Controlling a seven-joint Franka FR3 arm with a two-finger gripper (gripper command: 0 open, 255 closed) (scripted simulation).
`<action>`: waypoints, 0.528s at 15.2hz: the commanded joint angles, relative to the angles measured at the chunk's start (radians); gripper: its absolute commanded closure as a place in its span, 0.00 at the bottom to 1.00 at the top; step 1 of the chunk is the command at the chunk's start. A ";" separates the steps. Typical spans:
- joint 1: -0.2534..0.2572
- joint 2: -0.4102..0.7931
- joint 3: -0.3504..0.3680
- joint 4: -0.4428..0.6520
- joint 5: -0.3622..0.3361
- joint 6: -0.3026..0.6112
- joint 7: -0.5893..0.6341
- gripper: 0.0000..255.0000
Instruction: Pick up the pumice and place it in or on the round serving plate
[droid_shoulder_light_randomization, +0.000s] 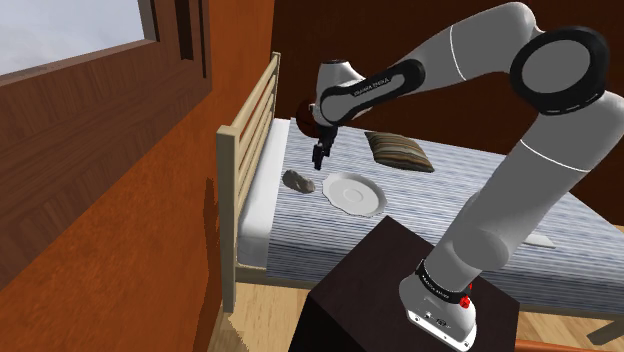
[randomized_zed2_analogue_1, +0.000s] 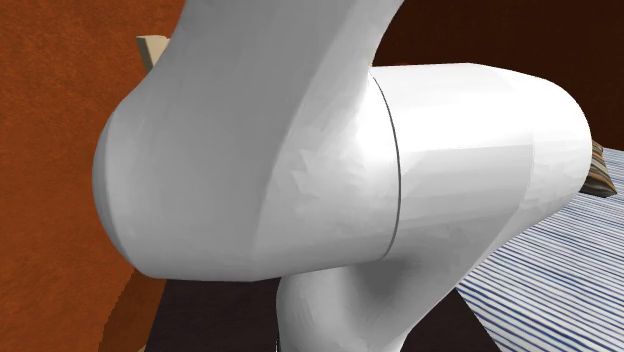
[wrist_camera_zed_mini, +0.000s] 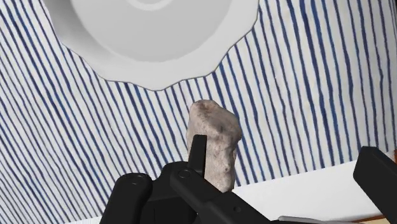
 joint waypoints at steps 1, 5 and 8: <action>-0.001 0.075 -0.001 0.035 -0.008 0.048 -0.013 0.00; -0.003 0.228 -0.003 0.133 -0.023 0.117 -0.038 0.00; -0.005 0.343 -0.002 0.220 -0.033 0.156 -0.055 0.00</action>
